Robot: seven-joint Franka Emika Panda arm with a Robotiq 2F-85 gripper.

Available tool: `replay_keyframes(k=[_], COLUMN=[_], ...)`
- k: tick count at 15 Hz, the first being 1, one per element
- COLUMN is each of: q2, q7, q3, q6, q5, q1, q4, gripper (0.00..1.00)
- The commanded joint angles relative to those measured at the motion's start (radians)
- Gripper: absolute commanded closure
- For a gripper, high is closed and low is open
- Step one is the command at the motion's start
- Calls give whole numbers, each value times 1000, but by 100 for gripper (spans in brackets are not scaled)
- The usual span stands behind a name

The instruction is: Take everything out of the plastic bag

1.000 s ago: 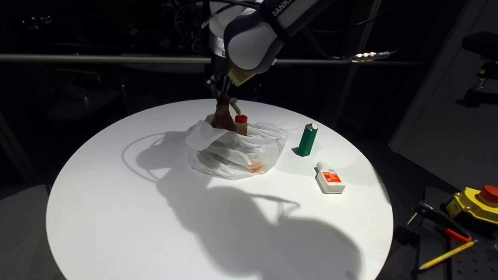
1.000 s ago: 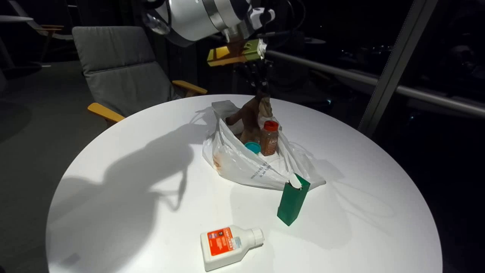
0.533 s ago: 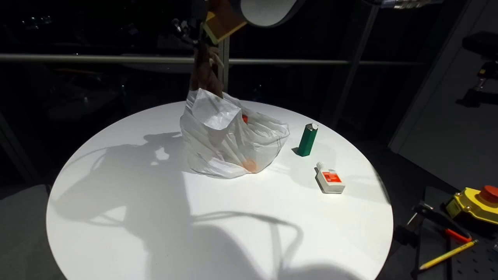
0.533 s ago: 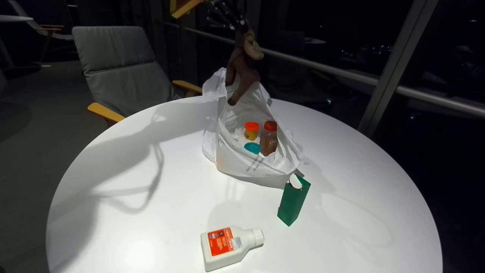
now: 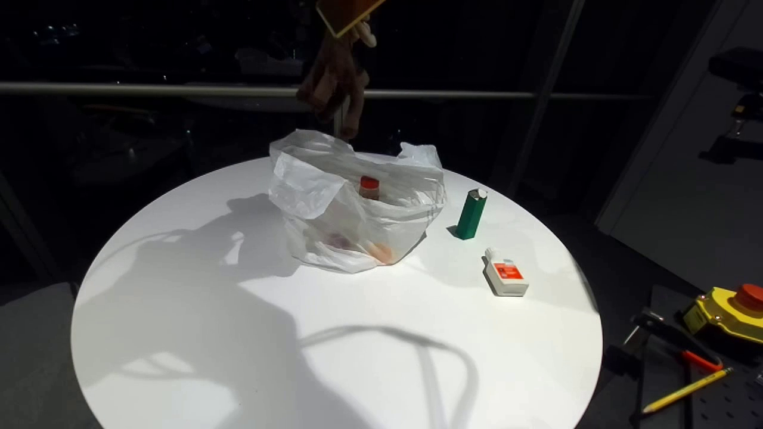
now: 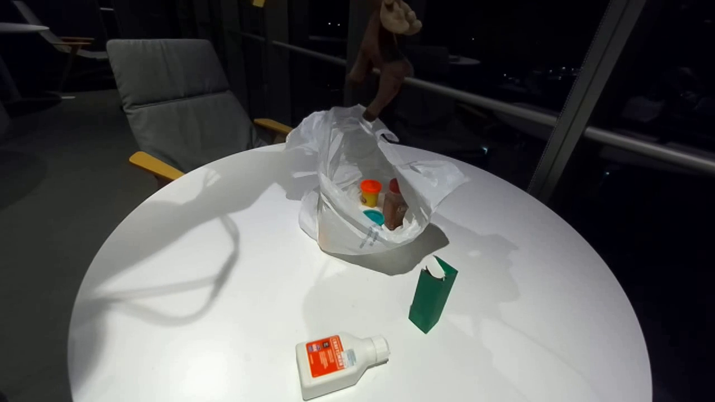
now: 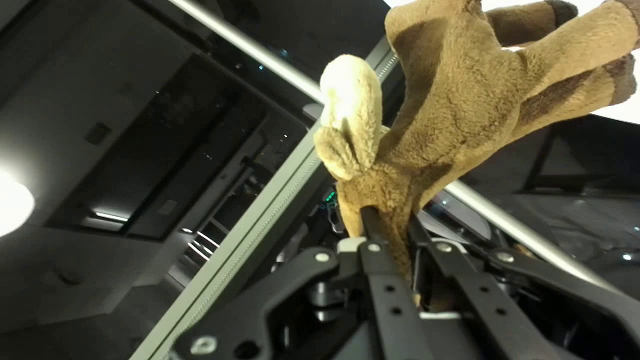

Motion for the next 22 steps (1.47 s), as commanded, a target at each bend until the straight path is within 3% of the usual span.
replay_keyframes(k=[1, 4, 8, 11, 17, 22], q2=[-102, -170, -275, -373, -440, -316], q7=[-10, -34, -76, -226, -554, -817], q3=[217, 364, 481, 546, 580, 580], q6=[-84, -102, -127, -87, -7, 13], q5=[-79, -65, -9, 119, 409, 628], q1=[-185, -319, -437, -510, -581, -600], q4=[-85, -178, -325, -466, -635, -629], gripper=[90, 90, 91, 91, 91, 91])
